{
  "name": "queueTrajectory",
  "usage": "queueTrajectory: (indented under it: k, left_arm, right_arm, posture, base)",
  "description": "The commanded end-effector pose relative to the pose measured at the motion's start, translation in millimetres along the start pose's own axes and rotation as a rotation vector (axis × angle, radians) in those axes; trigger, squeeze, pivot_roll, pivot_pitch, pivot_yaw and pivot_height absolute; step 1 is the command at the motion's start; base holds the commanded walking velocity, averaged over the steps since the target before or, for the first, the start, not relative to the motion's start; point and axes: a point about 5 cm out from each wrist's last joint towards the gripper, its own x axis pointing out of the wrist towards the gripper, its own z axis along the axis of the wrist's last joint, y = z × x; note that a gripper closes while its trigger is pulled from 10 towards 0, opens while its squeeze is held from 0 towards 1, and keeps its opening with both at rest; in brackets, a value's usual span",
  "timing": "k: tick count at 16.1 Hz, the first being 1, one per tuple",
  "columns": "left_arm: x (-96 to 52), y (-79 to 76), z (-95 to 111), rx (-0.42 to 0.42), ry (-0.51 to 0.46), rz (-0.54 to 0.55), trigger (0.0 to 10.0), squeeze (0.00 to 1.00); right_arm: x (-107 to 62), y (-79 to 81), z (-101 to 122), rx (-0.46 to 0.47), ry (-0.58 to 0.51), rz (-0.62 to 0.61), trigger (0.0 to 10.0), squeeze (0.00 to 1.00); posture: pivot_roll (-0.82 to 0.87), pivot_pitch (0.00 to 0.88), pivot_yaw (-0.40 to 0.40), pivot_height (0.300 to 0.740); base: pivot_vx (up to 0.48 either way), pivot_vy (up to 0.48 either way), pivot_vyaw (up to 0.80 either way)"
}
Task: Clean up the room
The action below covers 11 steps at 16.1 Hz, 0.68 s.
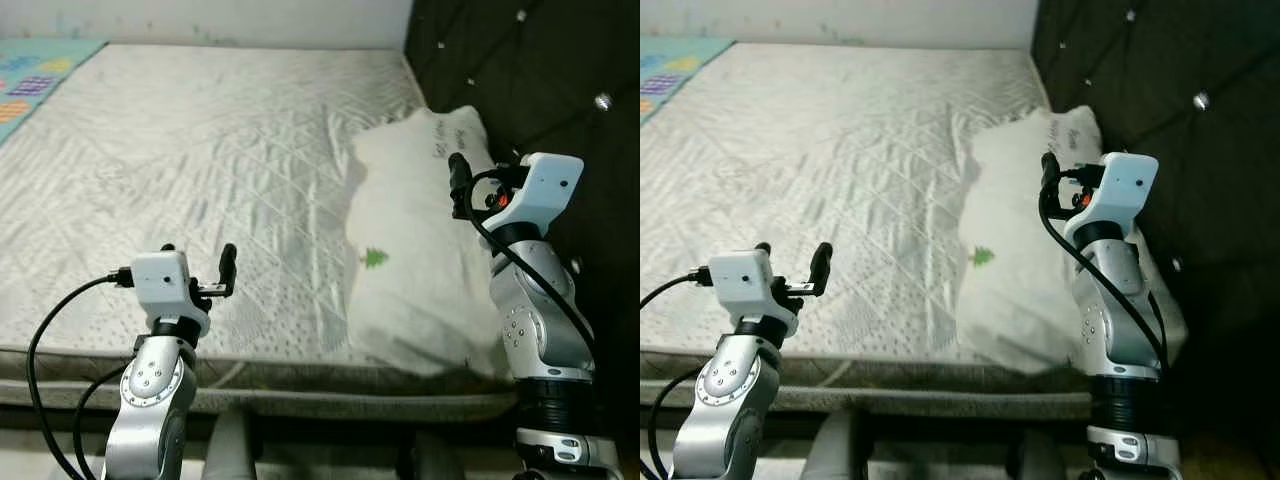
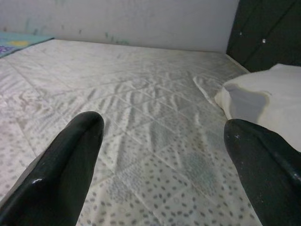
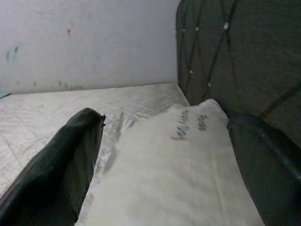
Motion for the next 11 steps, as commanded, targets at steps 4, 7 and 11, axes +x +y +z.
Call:
queueTrajectory:
  k: [4, 7, 11]
  left_arm:
    - [0.1, 1.1, -1, 0.004, 0.003, -0.007, 10.0, 0.00]
    - [0.8, 1.9, -1, 0.009, -0.002, 0.000, 10.0, 0.00]
    - [0.4, 1.2, -1, 0.005, 0.001, -0.007, 10.0, 0.00]
  right_arm:
    - [-0.1, -4.7, 0, -0.010, 0.005, -0.032, 10.0, 0.00]
    - [-0.7, -9.3, -4, -0.011, 0.024, -0.057, 10.0, 0.00]
    - [-1.9, -11.8, -3, -0.060, 0.005, -0.057, 10.0, 0.00]
  posture:
    - [0.01, 0.000, 0.018, 0.695]
    - [0.01, 0.000, 0.018, 0.703]
    - [0.00, 0.000, 0.019, 0.703]
  base:
    - [0.000, 0.000, 0.00]
    - [0.000, 0.000, 0.00]
    - [0.000, 0.000, 0.00]
